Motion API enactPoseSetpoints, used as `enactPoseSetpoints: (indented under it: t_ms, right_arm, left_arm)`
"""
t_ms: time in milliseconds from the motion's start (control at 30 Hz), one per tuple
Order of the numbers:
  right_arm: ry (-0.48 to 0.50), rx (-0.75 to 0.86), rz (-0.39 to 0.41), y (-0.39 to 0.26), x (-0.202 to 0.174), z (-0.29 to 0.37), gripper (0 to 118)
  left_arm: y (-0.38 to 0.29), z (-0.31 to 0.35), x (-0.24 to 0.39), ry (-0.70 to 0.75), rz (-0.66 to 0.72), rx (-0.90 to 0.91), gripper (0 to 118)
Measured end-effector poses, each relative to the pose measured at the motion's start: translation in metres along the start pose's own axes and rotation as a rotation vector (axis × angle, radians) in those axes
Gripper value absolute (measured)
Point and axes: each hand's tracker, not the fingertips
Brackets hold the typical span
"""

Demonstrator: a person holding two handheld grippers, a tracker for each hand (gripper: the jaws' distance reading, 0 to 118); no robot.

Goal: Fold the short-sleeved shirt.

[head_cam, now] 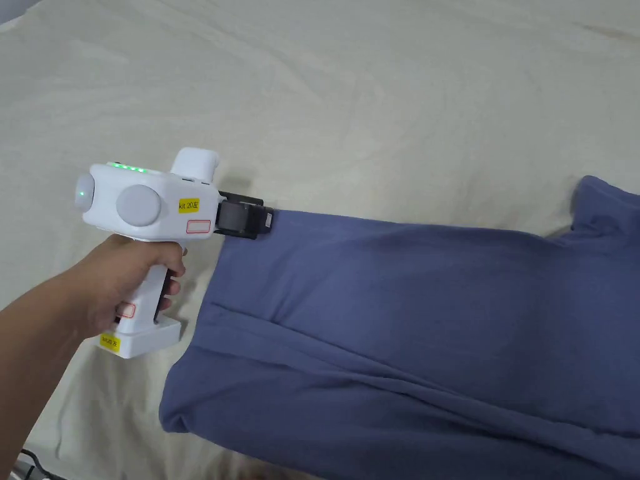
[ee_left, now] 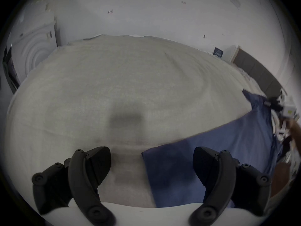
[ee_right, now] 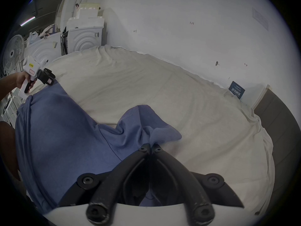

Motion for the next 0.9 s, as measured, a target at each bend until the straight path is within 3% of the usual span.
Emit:
enactPoseSetpoints:
  t_ms: [67,133,233,267,367,500,567,900]
  right_arm:
    - [0.003,0.002,-0.002,0.0,-0.002,0.0,2]
    - [0.01,0.004,0.0,-0.004,0.002,-0.003,2]
    - [0.015,0.004,-0.002,-0.003,-0.001,-0.003,2]
    - [0.017,0.003,-0.002,-0.003,-0.003,-0.003,2]
    - [0.019,0.002,0.001,-0.004,-0.006,-0.003,2]
    - [0.023,0.003,-0.006,-0.007,0.001,-0.004,2]
    - [0.022,0.004,-0.009,-0.008,0.004,-0.004,2]
    - [0.02,0.015,-0.023,-0.009,0.006,0.009,2]
  left_arm:
    - [-0.003,-0.004,0.008,0.036,-0.075,-0.04,103]
    - [-0.002,-0.002,0.012,0.04,-0.064,-0.03,103]
    - [-0.006,0.003,0.018,0.051,-0.121,-0.019,89]
    - [-0.007,0.005,0.022,0.058,-0.138,-0.014,80]
    - [-0.009,0.012,0.032,0.045,-0.178,-0.001,73]
    - [-0.012,0.014,0.038,0.044,-0.199,0.005,49]
    - [-0.011,0.015,0.039,0.037,-0.196,0.015,22]
    - [-0.014,0.023,0.04,0.018,-0.16,0.048,6]
